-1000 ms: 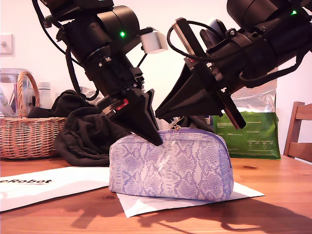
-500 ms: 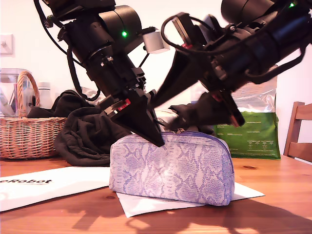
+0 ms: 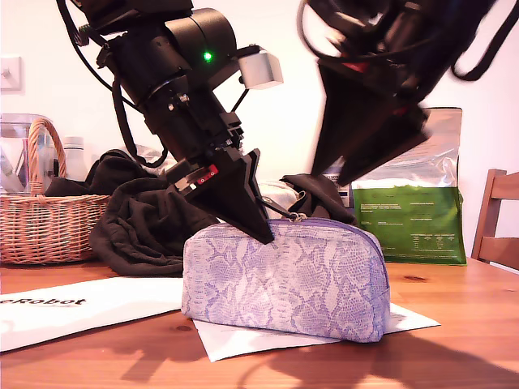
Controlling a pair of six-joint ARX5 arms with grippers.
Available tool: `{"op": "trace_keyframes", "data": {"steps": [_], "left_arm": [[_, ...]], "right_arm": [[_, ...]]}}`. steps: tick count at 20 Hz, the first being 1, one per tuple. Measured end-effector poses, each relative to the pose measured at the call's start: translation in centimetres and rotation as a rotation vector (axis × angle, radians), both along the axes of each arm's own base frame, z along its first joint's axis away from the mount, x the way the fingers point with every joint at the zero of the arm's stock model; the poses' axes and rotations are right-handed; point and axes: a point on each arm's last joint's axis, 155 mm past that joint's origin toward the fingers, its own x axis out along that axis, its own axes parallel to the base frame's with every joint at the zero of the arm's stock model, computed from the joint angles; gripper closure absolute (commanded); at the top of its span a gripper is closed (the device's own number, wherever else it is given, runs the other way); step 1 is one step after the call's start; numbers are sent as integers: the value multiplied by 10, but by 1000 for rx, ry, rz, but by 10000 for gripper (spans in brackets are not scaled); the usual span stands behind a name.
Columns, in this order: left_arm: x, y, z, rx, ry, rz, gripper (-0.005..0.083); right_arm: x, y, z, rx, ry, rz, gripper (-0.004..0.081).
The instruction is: Open the zipper in the zip bag in front of you
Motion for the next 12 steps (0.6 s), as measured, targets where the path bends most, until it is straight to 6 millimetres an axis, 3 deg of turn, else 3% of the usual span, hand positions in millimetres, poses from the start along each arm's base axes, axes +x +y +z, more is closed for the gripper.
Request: {"op": "trace_keyframes", "data": {"steps": [5, 9, 12], "left_arm": [[0, 0, 0, 0, 0, 0, 797], [0, 0, 0, 0, 1, 0, 797], [1, 1, 0, 2, 3, 4, 797]], "right_arm": [[13, 8, -7, -37, -72, 58, 308], [10, 5, -50, -113, 32, 61, 312], [14, 2, -59, -123, 50, 51, 326]]}}
